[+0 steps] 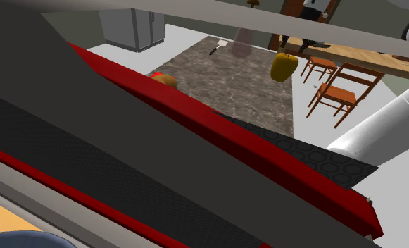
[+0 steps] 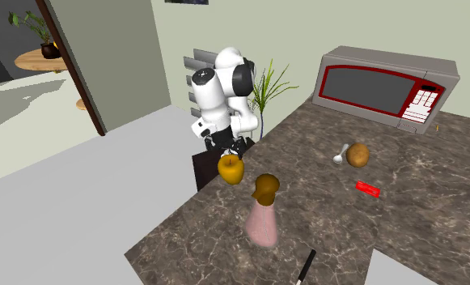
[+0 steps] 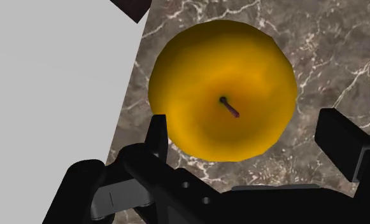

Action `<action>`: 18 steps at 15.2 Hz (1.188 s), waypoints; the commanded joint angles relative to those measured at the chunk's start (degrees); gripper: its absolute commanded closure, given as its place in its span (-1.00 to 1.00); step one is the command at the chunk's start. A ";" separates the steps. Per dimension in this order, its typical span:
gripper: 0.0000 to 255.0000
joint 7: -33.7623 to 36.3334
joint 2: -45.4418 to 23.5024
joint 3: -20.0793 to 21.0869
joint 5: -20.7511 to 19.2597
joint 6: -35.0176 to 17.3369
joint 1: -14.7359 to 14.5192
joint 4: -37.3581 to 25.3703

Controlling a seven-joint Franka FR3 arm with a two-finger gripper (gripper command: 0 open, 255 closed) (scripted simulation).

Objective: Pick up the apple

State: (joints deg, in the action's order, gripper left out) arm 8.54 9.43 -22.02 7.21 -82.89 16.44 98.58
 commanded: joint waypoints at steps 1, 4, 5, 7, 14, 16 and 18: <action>-1.00 -0.05 0.08 0.00 -0.03 -0.34 0.02 0.40; 1.00 -0.05 0.02 0.00 -0.01 -0.31 0.01 0.31; 1.00 -0.04 0.03 0.00 -0.02 -0.31 0.01 0.32; 1.00 -0.04 0.03 0.00 -0.02 -0.31 0.01 0.32; 1.00 0.11 -0.64 -0.13 0.24 2.08 0.00 -2.70; 1.00 0.20 -1.21 -0.24 0.46 3.73 0.00 -4.86; 1.00 0.28 -1.85 -0.37 0.71 5.40 0.01 -7.12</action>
State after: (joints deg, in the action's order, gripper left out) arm 8.72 7.78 -22.36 7.84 -78.36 16.47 92.51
